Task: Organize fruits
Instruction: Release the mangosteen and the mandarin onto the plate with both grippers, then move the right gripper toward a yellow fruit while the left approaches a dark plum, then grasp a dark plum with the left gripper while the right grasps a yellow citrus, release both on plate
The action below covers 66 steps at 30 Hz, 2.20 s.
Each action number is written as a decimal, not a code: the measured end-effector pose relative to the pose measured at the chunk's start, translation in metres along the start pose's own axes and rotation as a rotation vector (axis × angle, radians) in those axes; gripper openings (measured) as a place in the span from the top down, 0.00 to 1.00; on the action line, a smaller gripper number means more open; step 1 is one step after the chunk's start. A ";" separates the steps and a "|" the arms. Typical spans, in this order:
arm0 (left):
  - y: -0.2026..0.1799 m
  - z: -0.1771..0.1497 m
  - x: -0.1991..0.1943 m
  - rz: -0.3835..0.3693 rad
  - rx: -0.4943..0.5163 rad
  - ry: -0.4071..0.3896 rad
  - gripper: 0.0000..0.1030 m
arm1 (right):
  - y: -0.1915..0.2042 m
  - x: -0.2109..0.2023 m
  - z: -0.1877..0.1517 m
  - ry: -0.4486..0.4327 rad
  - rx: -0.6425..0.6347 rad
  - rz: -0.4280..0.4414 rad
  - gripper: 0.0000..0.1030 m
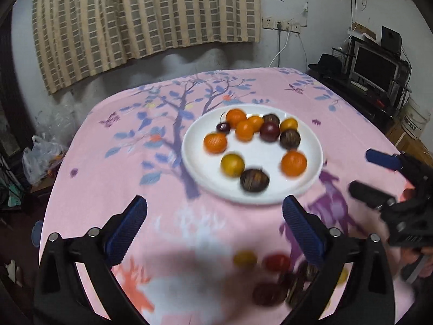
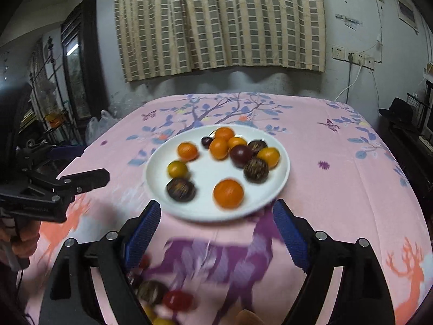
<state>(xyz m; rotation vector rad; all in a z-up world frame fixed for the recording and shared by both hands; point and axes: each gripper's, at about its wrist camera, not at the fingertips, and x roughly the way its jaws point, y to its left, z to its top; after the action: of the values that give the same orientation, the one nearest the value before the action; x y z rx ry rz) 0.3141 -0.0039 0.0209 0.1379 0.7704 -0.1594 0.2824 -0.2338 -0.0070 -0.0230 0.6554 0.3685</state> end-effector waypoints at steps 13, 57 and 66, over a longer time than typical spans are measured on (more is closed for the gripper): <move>0.022 -0.122 -0.040 -0.068 -0.142 0.014 0.04 | 0.046 -0.021 -0.098 0.221 -0.085 0.027 0.54; -0.023 -0.088 0.015 -0.315 0.082 0.118 0.62 | 0.023 -0.029 -0.073 0.141 0.056 0.101 0.75; -0.012 0.021 0.044 -0.290 0.051 0.030 0.62 | -0.014 0.046 0.027 -0.016 0.102 0.036 0.75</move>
<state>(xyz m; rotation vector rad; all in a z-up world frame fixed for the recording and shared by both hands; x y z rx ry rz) 0.3570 -0.0239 0.0043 0.0765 0.8138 -0.4527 0.3372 -0.2277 -0.0144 0.0893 0.6585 0.3693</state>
